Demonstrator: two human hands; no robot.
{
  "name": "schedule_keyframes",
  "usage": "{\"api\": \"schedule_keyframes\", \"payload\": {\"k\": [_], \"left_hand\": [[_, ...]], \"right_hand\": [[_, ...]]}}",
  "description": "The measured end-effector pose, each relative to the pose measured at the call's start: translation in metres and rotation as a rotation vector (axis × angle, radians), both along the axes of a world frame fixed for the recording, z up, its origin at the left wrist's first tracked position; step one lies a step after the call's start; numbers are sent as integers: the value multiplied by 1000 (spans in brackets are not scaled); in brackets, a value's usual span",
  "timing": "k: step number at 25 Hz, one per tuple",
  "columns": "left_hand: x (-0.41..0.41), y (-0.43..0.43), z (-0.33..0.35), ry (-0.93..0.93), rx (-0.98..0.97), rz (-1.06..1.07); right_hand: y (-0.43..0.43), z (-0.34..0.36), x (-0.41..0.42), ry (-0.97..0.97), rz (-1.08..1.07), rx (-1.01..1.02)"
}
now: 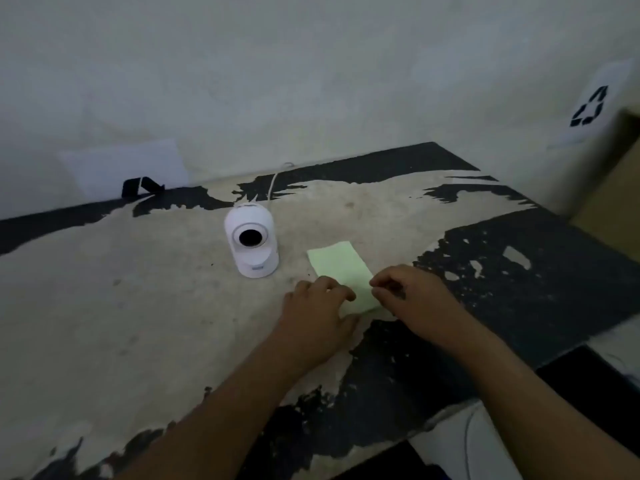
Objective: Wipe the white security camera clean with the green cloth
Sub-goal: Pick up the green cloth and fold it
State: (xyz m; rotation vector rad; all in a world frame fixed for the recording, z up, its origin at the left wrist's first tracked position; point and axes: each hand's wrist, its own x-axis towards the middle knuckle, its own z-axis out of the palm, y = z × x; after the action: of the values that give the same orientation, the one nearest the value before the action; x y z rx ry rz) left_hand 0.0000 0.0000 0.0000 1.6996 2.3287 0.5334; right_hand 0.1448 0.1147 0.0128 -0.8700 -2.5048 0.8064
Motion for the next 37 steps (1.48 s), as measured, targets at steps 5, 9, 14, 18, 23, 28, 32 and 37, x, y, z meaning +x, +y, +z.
{"api": "schedule_keyframes", "payload": {"k": [5,9,14,18,23,28,32,37], "left_hand": [[18,19,-7,205,-12,68],[13,19,9,89,74,89],[0,-13,52,-301,263,-20],[-2,-54,74,-942,311,6],[-2,-88,49,-1048,373,256],[-5,-102,25,-1628,329,437],[-14,-105,15,-1926,336,529],[-27,-105,17,-1958,496,605]], "right_hand": [[-6,-9,13,3,-51,-26],[-12,-7,11,-81,6,3],[-22,14,-2,118,82,0],[-41,45,-12,352,165,-311],[-58,55,-38,423,254,-583],[-66,50,-56,324,273,-336],[-78,40,-56,212,408,-93],[-82,21,-46,0,501,46]]}}
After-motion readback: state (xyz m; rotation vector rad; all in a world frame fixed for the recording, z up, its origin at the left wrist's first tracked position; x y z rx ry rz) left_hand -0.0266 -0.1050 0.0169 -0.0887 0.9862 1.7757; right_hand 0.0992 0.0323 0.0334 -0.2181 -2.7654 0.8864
